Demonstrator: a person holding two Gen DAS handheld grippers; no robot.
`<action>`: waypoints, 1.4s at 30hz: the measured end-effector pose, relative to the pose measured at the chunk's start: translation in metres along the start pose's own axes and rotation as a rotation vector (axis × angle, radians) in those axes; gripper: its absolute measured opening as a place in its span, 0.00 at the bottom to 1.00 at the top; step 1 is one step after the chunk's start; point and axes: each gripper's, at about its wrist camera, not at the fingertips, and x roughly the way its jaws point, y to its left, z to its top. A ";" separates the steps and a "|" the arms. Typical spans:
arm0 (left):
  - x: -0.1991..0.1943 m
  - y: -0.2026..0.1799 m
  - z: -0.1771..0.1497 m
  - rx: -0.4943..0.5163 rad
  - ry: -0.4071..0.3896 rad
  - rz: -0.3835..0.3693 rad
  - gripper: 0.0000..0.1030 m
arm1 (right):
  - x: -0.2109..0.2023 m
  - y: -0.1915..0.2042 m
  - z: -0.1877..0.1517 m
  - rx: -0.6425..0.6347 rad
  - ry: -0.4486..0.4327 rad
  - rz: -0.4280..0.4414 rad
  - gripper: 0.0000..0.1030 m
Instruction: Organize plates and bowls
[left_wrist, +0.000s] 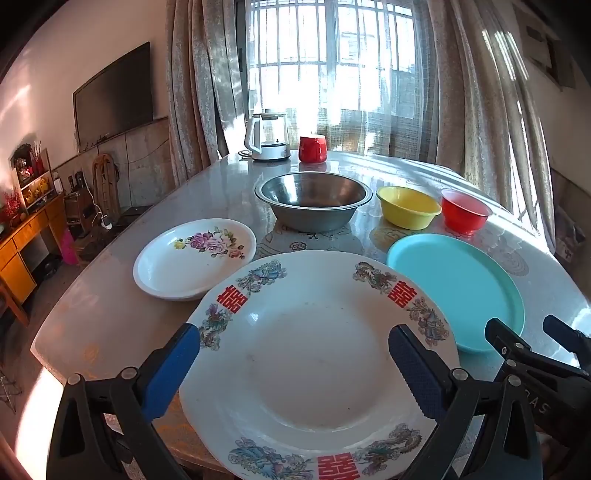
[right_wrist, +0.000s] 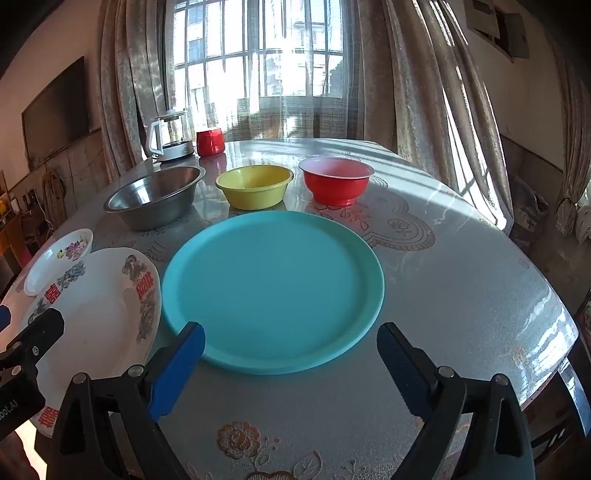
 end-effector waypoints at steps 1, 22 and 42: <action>0.000 -0.001 0.000 0.002 0.000 0.000 1.00 | 0.000 0.000 -0.001 0.000 -0.001 0.000 0.93; -0.006 -0.016 0.006 0.044 -0.004 -0.028 1.00 | -0.002 -0.013 0.000 0.032 -0.006 0.004 0.93; -0.007 -0.035 0.013 0.092 0.002 -0.100 1.00 | 0.000 -0.033 -0.001 0.081 -0.005 -0.005 0.93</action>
